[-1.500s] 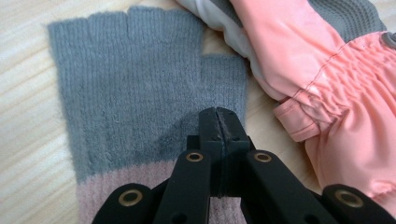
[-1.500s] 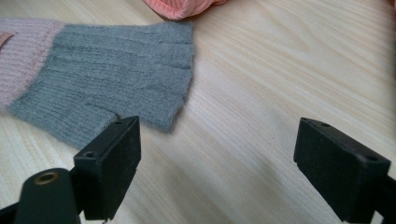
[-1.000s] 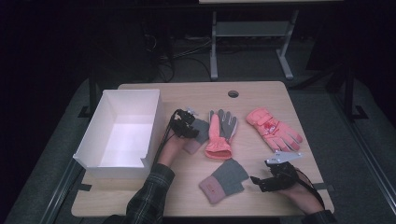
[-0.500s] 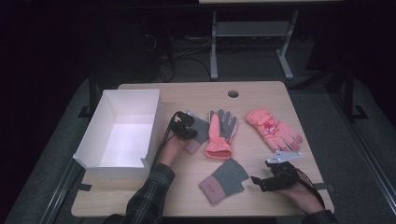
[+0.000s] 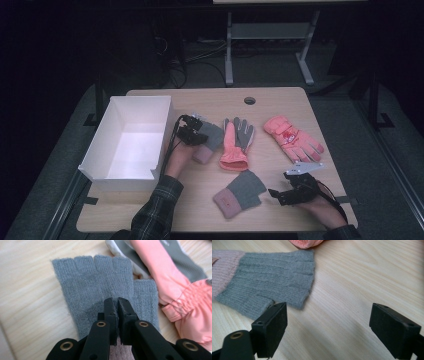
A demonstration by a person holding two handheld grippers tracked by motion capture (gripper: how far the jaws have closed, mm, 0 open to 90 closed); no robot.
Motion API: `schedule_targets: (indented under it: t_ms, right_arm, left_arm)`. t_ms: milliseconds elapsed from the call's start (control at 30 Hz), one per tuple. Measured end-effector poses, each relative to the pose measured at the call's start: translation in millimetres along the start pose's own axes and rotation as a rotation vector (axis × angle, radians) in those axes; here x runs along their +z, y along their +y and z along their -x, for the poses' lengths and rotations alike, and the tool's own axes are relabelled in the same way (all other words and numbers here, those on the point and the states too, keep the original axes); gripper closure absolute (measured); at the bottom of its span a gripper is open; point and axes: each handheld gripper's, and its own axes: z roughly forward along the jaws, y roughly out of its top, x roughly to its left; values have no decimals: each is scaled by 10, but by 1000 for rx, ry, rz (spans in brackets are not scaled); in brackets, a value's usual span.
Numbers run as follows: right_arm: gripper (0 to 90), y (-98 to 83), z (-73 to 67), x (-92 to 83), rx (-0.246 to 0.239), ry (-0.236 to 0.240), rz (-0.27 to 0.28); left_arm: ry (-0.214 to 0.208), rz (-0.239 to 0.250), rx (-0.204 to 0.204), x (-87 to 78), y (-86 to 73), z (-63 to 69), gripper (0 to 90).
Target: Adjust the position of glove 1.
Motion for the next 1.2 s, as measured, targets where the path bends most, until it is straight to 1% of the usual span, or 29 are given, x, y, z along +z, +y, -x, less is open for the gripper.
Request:
schedule_targets:
  t_ms: [67, 133, 167, 233, 267, 300, 333, 367, 400, 433, 467, 500, 533, 567, 633, 733, 767, 800, 833, 900, 967, 1033, 1067, 1100, 1133, 1200]
  right_arm:
    - [147, 4, 3, -6, 9, 0, 8]
    - [147, 3, 7, -1, 16, 4, 3]
    - [147, 0, 16, 8, 6, 3, 1]
    - [147, 0, 18, 9, 11, 1, 0]
    - [147, 0, 17, 6, 10, 1, 1]
    - [147, -4, 14, 3, 8, 2, 2]
    - [147, -7, 10, 1, 11, 2, 1]
    - [147, -9, 6, -2, 12, 1, 0]
    - [147, -8, 7, -4, 9, 1, -1]
    - [147, -2, 5, -6, 14, 1, 1]
    - [147, 1, 10, -4, 8, 1, 5]
    - [147, 3, 5, -3, 13, 1, 3]
    - [147, 2, 5, 1, 12, -2, 4]
    - [147, 1, 9, 7, 7, -2, 1]
    - [147, -2, 10, 11, 12, -5, -2]
    - [147, -3, 18, 8, 17, -5, -1]
    - [147, -3, 23, 9, 15, -5, -1]
    - [147, -4, 24, 12, 17, -4, 0]
    - [147, -5, 27, 14, 16, -5, 0]
    - [147, -4, 27, 13, 18, -5, -2]
    - [147, -4, 28, 12, 19, -5, -4]
    - [147, -5, 30, 14, 20, -8, -2]
    - [147, -5, 31, 12, 21, -6, -2]
    - [146, -4, 35, 12, 20, -5, 0]
    - [147, -6, 32, 14, 29, -5, 1]
    - [146, -9, 32, 15, 29, -7, 2]
  left_arm:
    - [-6, 4, 7, -37, 20, 14, 864]
    - [-12, 10, 15, -75, 37, 30, 864]
    - [-20, 12, 15, -98, 45, 35, 864]
    - [-33, 27, 14, -141, 54, 54, 864]
    - [-38, 32, 20, -168, 57, 64, 864]
    - [-42, 41, 16, -185, 59, 77, 864]
    - [-50, 46, 26, -218, 65, 91, 863]
    - [-59, 47, 29, -240, 68, 97, 863]
    - [-81, 56, 29, -271, 73, 113, 864]
    - [-87, 59, 33, -289, 78, 127, 863]
    - [-95, 58, 52, -320, 86, 149, 863]
    - [-104, 58, 59, -338, 91, 162, 863]
    - [-132, 59, 68, -373, 100, 187, 863]
    - [-145, 57, 77, -392, 103, 201, 863]
    - [-168, 56, 88, -419, 103, 231, 863]
    - [-196, 48, 120, -463, 88, 294, 863]
    - [-213, 47, 131, -480, 77, 316, 863]
    - [-225, 51, 133, -488, 68, 328, 863]
    - [-248, 56, 135, -500, 51, 347, 863]
    - [-275, 51, 141, -512, 21, 387, 863]
    - [-284, 42, 168, -527, -8, 424, 863]
    - [-293, 37, 175, -532, -25, 461, 863]
    - [-298, 33, 188, -550, -34, 471, 863]
    - [-308, 42, 177, -562, -46, 484, 863]
    - [-314, 47, 175, -570, -55, 491, 863]
    - [-329, 47, 177, -590, -82, 522, 862]
